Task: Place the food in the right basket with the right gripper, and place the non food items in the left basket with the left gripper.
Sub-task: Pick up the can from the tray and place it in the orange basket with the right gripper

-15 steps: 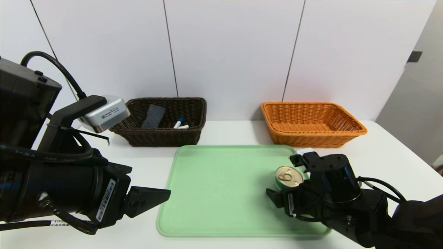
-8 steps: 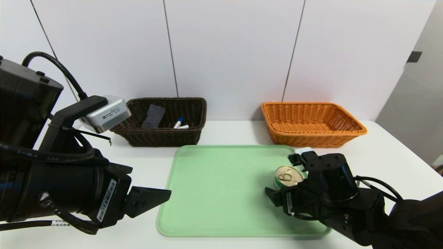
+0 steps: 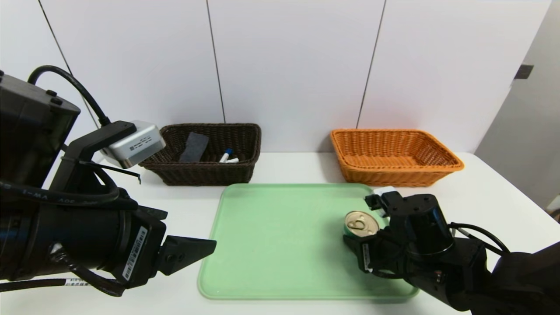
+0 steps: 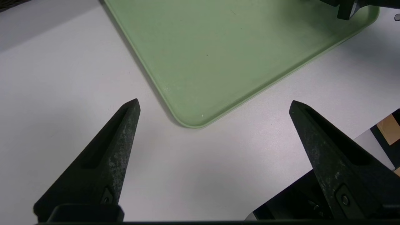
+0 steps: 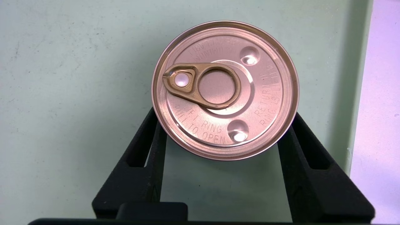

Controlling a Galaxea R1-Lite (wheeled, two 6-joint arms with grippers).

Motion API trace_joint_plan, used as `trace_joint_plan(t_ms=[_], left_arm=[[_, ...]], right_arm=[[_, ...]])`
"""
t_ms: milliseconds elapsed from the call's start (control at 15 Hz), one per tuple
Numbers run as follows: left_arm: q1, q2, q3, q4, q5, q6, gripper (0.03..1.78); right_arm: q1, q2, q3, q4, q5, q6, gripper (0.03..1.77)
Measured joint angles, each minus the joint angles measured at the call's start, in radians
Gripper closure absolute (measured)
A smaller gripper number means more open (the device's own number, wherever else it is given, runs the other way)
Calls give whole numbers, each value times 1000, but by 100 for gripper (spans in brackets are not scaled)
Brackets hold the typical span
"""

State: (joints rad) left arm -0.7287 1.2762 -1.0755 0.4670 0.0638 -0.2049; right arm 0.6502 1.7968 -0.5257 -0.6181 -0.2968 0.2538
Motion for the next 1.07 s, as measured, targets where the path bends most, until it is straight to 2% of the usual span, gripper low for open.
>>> trace_joint_plan(t_ms=[400, 733, 1067], left_arm=[[0, -1, 0, 0, 1, -1, 12], [1, -2, -2, 0, 4, 1, 12], [12, -7, -1, 0, 4, -1, 12]], right_arm=[[0, -36, -2, 7, 1, 1, 82], [-11, -141, -74, 7, 0, 0, 82], [-97, -185, -170, 9, 0, -27, 83]])
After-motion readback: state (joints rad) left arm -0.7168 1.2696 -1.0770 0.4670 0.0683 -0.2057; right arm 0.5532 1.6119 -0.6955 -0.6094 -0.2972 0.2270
